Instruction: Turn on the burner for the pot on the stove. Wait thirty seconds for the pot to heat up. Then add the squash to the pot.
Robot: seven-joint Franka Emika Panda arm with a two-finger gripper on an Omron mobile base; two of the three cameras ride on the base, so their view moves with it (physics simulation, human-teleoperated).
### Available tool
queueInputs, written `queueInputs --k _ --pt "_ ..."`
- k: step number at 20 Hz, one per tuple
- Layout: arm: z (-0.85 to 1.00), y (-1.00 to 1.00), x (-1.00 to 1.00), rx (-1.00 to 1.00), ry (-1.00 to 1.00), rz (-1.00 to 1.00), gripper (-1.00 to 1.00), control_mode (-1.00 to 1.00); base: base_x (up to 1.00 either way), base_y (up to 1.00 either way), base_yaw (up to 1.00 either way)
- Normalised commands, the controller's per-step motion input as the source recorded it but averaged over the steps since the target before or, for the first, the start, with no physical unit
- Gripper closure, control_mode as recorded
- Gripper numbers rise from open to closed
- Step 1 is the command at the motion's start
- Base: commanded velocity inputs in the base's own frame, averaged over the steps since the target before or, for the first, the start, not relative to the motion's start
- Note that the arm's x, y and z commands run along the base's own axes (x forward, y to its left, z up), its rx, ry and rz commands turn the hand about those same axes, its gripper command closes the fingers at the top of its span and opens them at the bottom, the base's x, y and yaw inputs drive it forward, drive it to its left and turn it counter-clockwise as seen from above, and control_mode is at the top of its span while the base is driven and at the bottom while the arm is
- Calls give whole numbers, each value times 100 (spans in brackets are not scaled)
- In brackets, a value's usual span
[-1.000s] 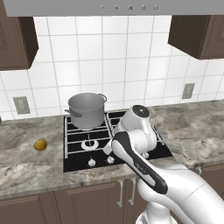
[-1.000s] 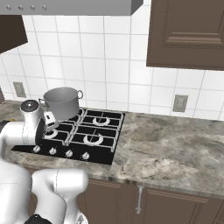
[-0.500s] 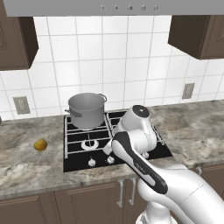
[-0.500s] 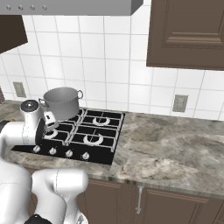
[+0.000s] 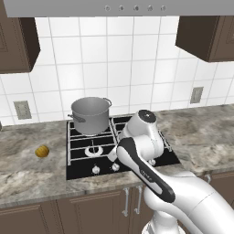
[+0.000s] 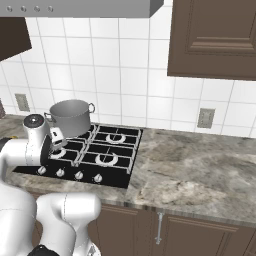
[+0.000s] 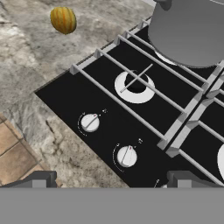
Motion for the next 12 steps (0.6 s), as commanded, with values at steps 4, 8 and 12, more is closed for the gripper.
queueInputs --k 4,8,12 --pt "0 0 0 0 0 0 -100 -100 0 0 0" --pt "0 0 0 0 0 0 -100 -100 0 0 0" --pt "0 0 0 0 0 0 -100 -100 0 0 0"
